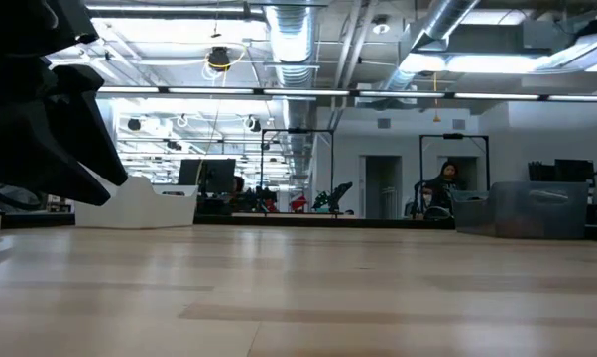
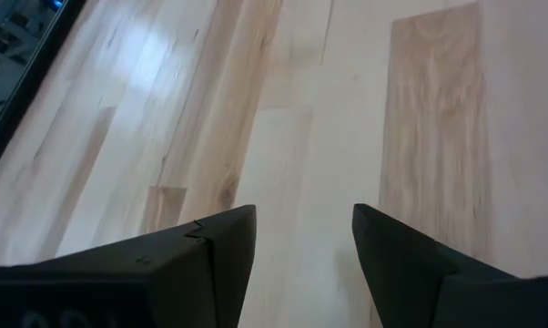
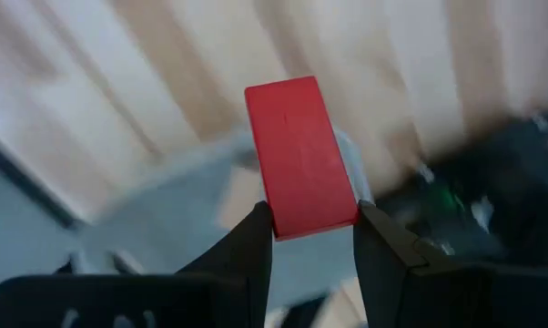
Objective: Sort & place blocks by color
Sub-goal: Put the red block into the gray bin
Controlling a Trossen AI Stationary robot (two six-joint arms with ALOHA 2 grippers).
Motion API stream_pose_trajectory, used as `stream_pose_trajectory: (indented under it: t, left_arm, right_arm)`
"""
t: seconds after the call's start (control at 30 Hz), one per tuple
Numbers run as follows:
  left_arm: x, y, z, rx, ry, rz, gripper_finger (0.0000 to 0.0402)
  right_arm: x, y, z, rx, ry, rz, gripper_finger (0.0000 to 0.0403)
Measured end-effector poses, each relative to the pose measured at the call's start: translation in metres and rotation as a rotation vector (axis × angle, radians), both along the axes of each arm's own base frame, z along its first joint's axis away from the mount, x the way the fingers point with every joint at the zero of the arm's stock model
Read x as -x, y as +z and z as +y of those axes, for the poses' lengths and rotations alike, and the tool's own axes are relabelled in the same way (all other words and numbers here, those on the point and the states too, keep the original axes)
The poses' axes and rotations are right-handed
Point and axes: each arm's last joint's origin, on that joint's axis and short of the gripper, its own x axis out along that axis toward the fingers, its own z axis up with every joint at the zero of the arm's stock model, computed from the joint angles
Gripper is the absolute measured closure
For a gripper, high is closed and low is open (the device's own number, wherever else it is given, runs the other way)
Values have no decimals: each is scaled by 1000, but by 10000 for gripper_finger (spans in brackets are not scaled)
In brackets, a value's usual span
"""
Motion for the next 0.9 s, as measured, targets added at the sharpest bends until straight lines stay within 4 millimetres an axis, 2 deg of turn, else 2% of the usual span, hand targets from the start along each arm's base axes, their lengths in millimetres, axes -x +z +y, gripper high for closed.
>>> stream_pose_trajectory:
  t: [0.2,0.33,0.6,0.9]
  left_arm:
    - [0,0,1,-4,3,2,228]
    - [-3,0,4,-9,16,6,228]
    - [-7,0,10,11,61,-10,228]
    - [-7,0,10,8,56,-6,228]
  right_arm:
    - [45,-20,3,0,-143,134,267]
    - [63,-29,5,-13,-187,132,267]
    - [77,-42,18,-34,-317,103,267]
    - [72,-69,21,-26,-337,138,266]
